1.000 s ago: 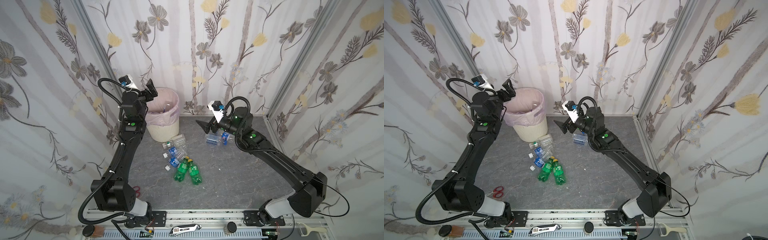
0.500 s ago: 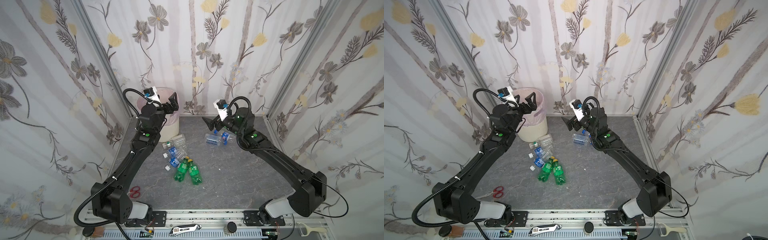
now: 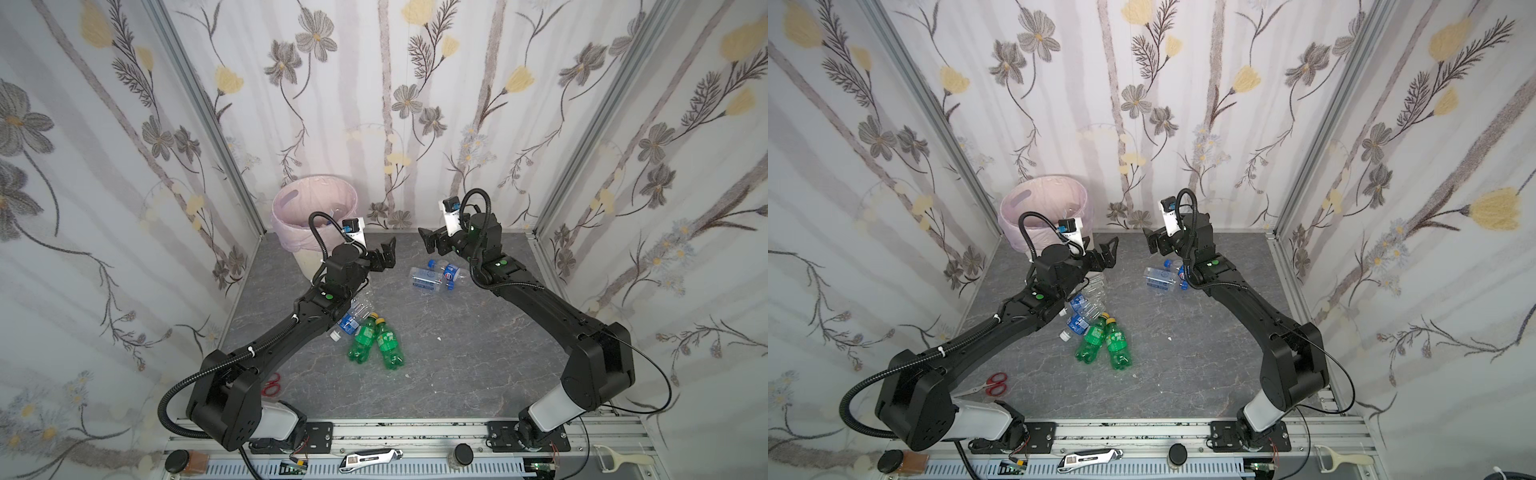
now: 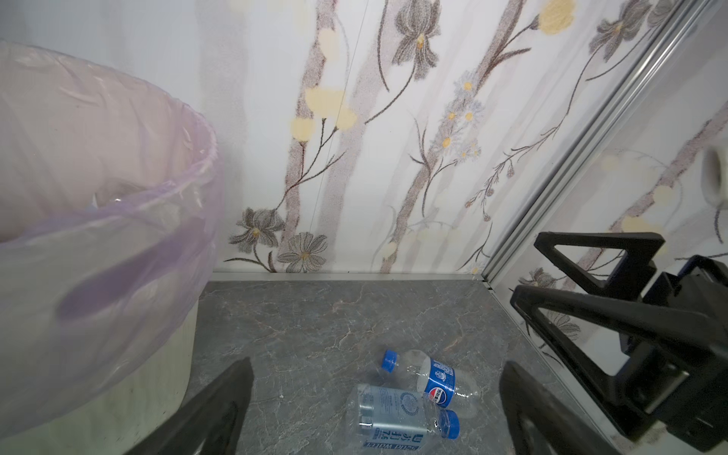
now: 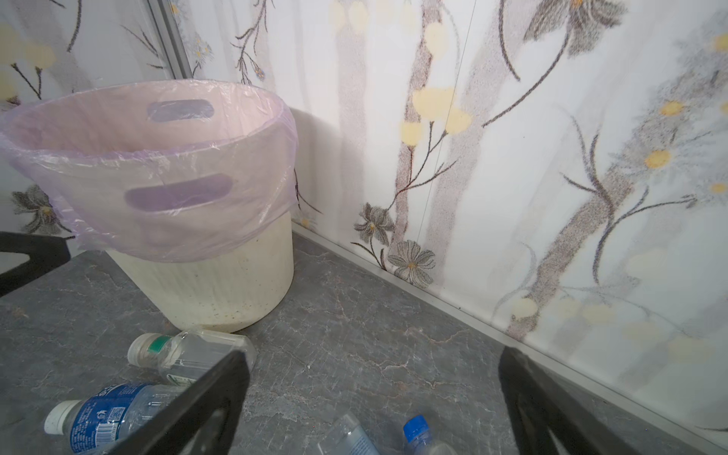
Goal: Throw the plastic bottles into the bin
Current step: 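Move both grippers back down toward the remaining bottles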
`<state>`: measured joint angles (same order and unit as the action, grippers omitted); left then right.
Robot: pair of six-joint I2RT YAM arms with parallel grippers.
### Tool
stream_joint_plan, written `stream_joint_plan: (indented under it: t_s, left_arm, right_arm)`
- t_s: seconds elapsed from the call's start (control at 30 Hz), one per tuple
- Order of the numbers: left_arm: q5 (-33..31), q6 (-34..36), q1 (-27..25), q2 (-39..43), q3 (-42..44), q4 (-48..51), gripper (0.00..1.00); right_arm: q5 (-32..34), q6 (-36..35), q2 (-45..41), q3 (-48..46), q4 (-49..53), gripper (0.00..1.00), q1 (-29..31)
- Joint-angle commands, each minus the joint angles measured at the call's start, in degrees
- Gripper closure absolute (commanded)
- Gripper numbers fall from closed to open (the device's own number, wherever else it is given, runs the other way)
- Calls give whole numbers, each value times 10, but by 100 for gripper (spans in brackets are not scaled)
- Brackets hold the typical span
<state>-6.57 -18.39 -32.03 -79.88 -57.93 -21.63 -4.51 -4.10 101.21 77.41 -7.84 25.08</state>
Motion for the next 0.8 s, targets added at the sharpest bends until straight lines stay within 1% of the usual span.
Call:
stream_joint_plan:
  t_s: [0.0, 0.07, 0.13, 0.33, 0.53, 0.7, 0.77]
  left_arm:
    - [-4, -42, -11, 3, 3, -22, 0]
    - [13, -56, -18, -5, 3, -22, 0]
    - [6, -52, -32, -12, 6, -22, 0]
    - [-2, -40, -59, -10, 7, -22, 0]
    - [-7, -49, -66, -11, 8, -21, 0]
    - [-3, -53, -65, -16, 8, -21, 0]
    - [4, -57, -65, -22, 7, -21, 0]
  right_arm:
    - [10, 42, 25, 3, 47, 0, -25]
    - [12, 53, 47, 11, 76, 0, -38]
    - [10, 59, 62, 5, 79, 0, -50]
    - [37, 75, 114, 25, 115, 0, -79]
    - [-24, 118, 187, 70, 193, 0, -130]
    - [-38, 123, 212, 69, 209, 1, -136]
    - [-46, 123, 218, 69, 213, 3, -135]
